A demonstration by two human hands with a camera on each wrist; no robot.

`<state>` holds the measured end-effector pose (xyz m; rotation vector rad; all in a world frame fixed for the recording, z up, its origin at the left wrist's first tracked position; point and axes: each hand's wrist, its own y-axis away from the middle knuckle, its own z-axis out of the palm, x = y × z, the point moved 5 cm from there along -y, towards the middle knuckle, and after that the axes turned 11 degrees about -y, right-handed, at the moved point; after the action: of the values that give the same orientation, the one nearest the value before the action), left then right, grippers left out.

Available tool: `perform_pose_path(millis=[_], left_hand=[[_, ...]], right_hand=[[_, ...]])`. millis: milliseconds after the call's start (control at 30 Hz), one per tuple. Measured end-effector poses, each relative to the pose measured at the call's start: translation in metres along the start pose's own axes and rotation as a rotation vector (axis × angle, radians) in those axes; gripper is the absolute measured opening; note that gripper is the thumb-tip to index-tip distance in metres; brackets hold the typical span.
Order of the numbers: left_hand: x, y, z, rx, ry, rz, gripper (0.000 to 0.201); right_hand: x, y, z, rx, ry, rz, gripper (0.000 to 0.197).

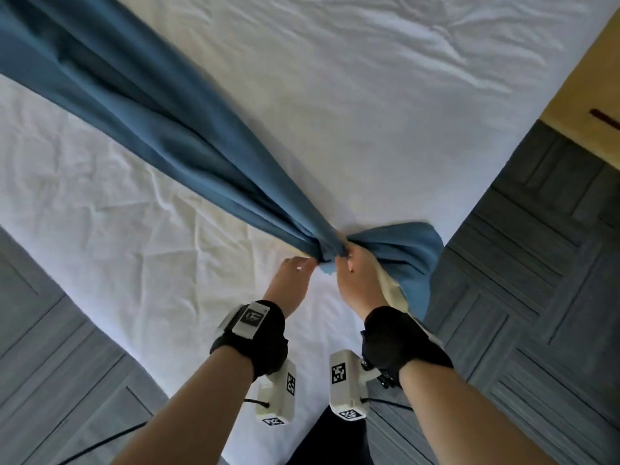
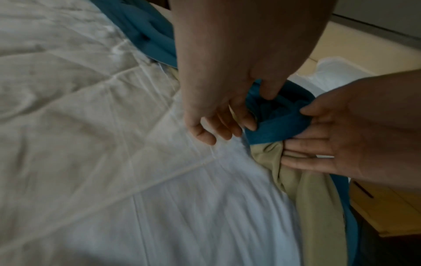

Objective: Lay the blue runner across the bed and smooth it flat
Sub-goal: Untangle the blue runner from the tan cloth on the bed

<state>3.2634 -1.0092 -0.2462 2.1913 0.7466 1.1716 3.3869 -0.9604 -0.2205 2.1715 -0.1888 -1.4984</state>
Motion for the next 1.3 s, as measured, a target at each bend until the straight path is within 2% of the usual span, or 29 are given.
perform_pose_path(millis=[167,267,333,433,533,600,667,733,900,1100,1200,1300], left_hand=[[0.008,0.004,0.006,0.046,0.177,0.009,0.027],[0.015,0.005,0.009,0.102,0.300,0.011,0.014],[0.017,0.004,0.009,0.100,0.363,-0.021,0.020],[0.013,0.001,0.013,0.066,0.446,-0.103,0.039],[0.010,0.002,0.016,0.093,0.507,-0.123,0.038],[0.010,0.004,0.016,0.186,0.525,-0.105,0.029],[0.010,0.006,0.011,0.341,0.544,-0.107,0.018],[0.014,0.003,0.009,0.423,0.572,-0.135,0.016],[0.033,-0.002,0.042,0.240,0.713,-0.252,0.021],[0.045,0.016,0.055,0.382,0.674,-0.197,0.029],[0.041,0.028,0.060,0.326,0.615,-0.206,0.042],[0.031,0.036,0.070,0.278,0.489,-0.237,0.063]], right_hand=[[-0.003,-0.005,-0.001,0.037,-0.040,0.094,0.027],[-0.009,-0.006,-0.002,0.020,-0.077,0.174,0.033],[-0.013,-0.007,-0.001,-0.006,-0.119,0.190,0.034],[-0.014,-0.004,0.001,-0.092,-0.127,0.198,0.038],[-0.014,-0.003,-0.001,-0.155,-0.199,0.216,0.032],[-0.013,-0.006,-0.005,-0.195,-0.209,0.215,0.034],[-0.011,-0.011,-0.009,-0.256,-0.172,0.210,0.036],[-0.012,-0.016,-0.012,-0.327,-0.115,0.195,0.036],[-0.018,-0.026,-0.030,-0.424,-0.086,0.147,0.049],[-0.017,-0.023,-0.045,-0.394,0.015,0.065,0.038],[-0.009,-0.014,-0.042,-0.456,0.124,0.058,0.048],[0.000,-0.010,-0.044,-0.528,0.255,0.041,0.043]])
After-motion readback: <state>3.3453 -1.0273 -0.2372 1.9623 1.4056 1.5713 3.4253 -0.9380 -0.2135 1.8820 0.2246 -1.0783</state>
